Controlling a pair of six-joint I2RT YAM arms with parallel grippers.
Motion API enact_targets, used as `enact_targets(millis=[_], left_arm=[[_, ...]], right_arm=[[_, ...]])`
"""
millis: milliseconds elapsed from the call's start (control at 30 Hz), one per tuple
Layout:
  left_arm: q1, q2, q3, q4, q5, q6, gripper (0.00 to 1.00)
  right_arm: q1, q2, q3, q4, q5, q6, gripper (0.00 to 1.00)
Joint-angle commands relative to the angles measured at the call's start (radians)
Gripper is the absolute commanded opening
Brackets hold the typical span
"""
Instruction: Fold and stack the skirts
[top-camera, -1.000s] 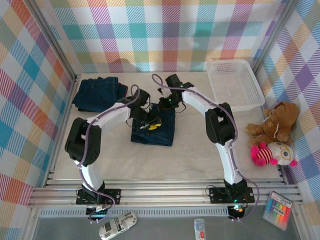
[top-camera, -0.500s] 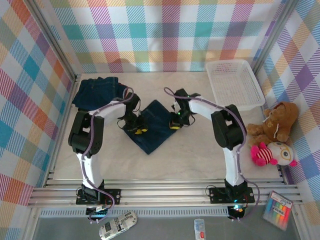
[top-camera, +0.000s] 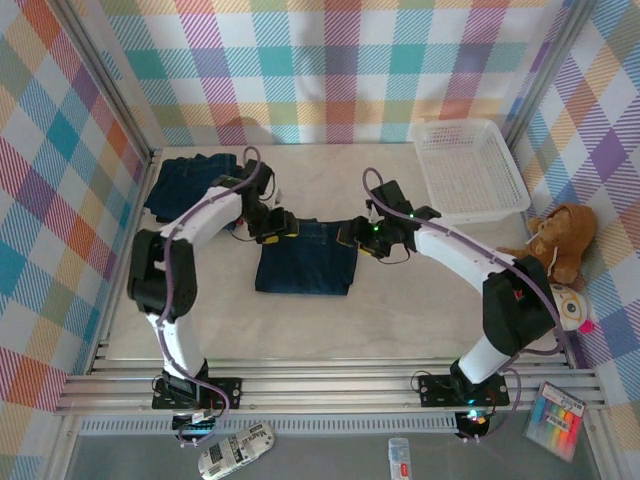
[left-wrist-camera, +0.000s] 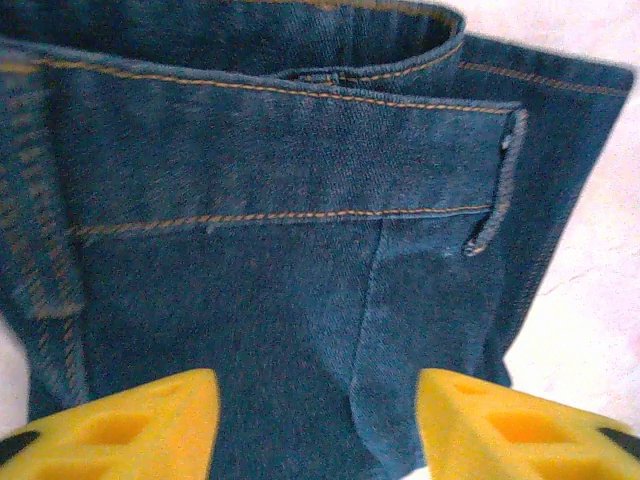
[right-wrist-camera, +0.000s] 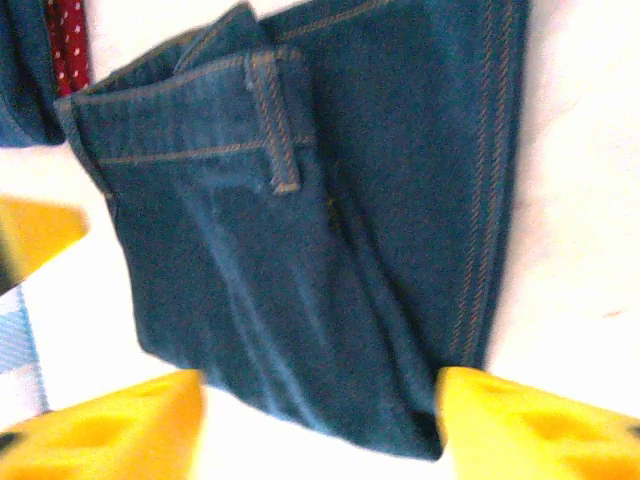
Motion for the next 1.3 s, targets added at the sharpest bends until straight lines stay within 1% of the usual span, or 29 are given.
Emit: enact_targets(millis=[0, 67, 100, 133, 167, 300, 400, 500, 567, 633, 833, 900, 933, 967, 1033, 1067, 1133, 1200, 1267], left_arm=[[0.032, -0.094, -0.09, 0.06, -0.051, -0.081, 0.69], [0.056, -0.136, -0.151, 0.109, -0.072, -0.139, 0.78], [0.067, -0.152, -0.176, 0.128, -0.081, -0.162, 0.84], [0.076, -0.166, -0.204, 0.147, -0.093, -0.186, 0.92], [0.084, -0.179, -0.225, 0.159, -0.104, -0.206, 1.0], [0.102, -0.172, -0.266, 0.168, -0.093, -0.232, 1.0], [0.101, -0.162, -0.289, 0.178, -0.058, -0.241, 1.0], [0.101, -0.16, -0.307, 0.201, -0.028, -0.233, 1.0], [0.101, -0.15, -0.3, 0.192, -0.032, -0.221, 1.0], [0.101, -0.142, -0.294, 0.185, -0.037, -0.216, 1.0], [0.101, -0.098, -0.266, 0.166, -0.052, -0.211, 1.0], [0.101, -0.09, -0.258, 0.166, -0.052, -0.208, 1.0], [0.101, -0.088, -0.254, 0.163, -0.056, -0.205, 1.0], [0.101, -0.085, -0.248, 0.158, -0.063, -0.204, 1.0], [0.101, -0.088, -0.235, 0.144, -0.084, -0.194, 1.0], [0.101, -0.091, -0.227, 0.137, -0.093, -0.186, 1.0], [0.102, -0.098, -0.213, 0.136, -0.101, -0.164, 1.0], [0.104, -0.093, -0.188, 0.138, -0.1, -0.136, 1.0], [0.104, -0.059, -0.14, 0.125, -0.102, -0.108, 1.0]], right_arm=[[0.015, 0.005, -0.061, 0.085, 0.067, -0.039, 0.83], [0.015, 0.01, -0.084, 0.15, 0.068, -0.06, 0.85], [0.015, 0.017, -0.085, 0.171, 0.065, -0.077, 0.89], [0.015, 0.03, -0.083, 0.191, 0.059, -0.096, 0.98], [0.014, 0.047, -0.074, 0.205, 0.052, -0.113, 0.99], [0.019, 0.119, -0.021, 0.259, 0.004, -0.171, 1.0], [0.021, 0.18, 0.041, 0.268, -0.037, -0.222, 0.96], [0.027, 0.249, 0.11, 0.233, -0.048, -0.266, 0.86], [0.03, 0.286, 0.142, 0.223, -0.035, -0.27, 0.75], [0.03, 0.31, 0.161, 0.231, -0.039, -0.274, 0.68], [0.043, 0.41, 0.258, 0.202, -0.068, -0.322, 0.56], [0.048, 0.439, 0.288, 0.197, -0.071, -0.334, 0.5], [0.051, 0.45, 0.305, 0.193, -0.07, -0.341, 0.45], [0.057, 0.457, 0.318, 0.19, -0.064, -0.348, 0.37], [0.067, 0.439, 0.334, 0.184, -0.035, -0.355, 0.21], [0.077, 0.414, 0.331, 0.189, -0.018, -0.364, 0.16], [0.093, 0.364, 0.324, 0.197, 0.008, -0.384, 0.12], [0.096, 0.34, 0.321, 0.209, -0.019, -0.394, 0.08], [0.096, 0.347, 0.322, 0.222, -0.045, -0.399, 0.03]])
